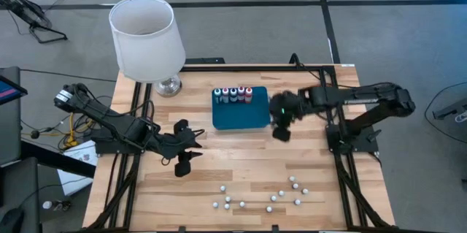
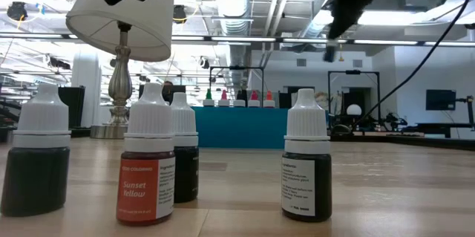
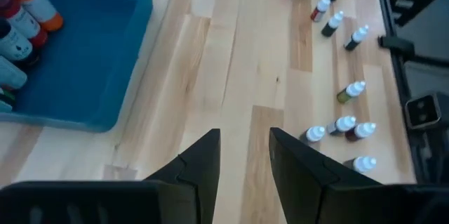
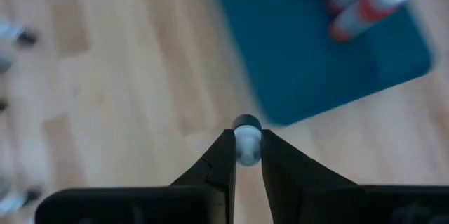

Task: Pick & Place food coloring
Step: Put the small black food coloring bottle into the bin

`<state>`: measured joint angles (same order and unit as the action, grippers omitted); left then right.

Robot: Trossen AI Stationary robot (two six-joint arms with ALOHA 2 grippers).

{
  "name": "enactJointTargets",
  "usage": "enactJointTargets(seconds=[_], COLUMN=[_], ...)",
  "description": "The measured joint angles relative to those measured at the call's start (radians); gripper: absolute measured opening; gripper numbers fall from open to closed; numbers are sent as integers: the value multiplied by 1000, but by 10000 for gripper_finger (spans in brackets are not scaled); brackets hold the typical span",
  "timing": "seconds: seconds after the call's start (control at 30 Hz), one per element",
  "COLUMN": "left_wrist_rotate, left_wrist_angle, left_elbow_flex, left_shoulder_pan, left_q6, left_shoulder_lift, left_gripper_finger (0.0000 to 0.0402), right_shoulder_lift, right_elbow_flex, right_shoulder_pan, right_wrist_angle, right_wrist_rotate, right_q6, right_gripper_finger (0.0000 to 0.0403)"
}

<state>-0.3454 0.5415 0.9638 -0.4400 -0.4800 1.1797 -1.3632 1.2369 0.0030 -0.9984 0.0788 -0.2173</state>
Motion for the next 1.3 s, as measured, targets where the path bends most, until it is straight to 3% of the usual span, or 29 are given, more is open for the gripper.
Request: enactJointTargets(seconds=[0.17,0.3,0.43,0.67,0.87,1.3], left_wrist_rotate=[-34,-153,-263,-339,-349,-359], left_wrist_angle=[0,-1,-35,-74,-84,-22], left_elbow_flex=[0,0,0,0,0,0], left_shoulder_pan=[7,28,66,136,164,228], left_q6=[50,53,-1,-114,-139,25], left_shoulder_lift=[0,0,0,0,0,0], left_gripper_finger=[114,114,114,114,114,114], right_shoulder_lift=[0,-31,-86,-226,-303,-441], right_elbow_flex=[0,2,2,48,151,237], right_shoulder_pan=[-168,-285,-392,-516,-560,-519], right_wrist_angle=[80,112,129,102,68,6], right_wrist_rotate=[-32,-60,-151,-186,-197,-237], right_q6=[128,303,468,702,797,819], right_gripper_finger=[45,45,45,45,45,45])
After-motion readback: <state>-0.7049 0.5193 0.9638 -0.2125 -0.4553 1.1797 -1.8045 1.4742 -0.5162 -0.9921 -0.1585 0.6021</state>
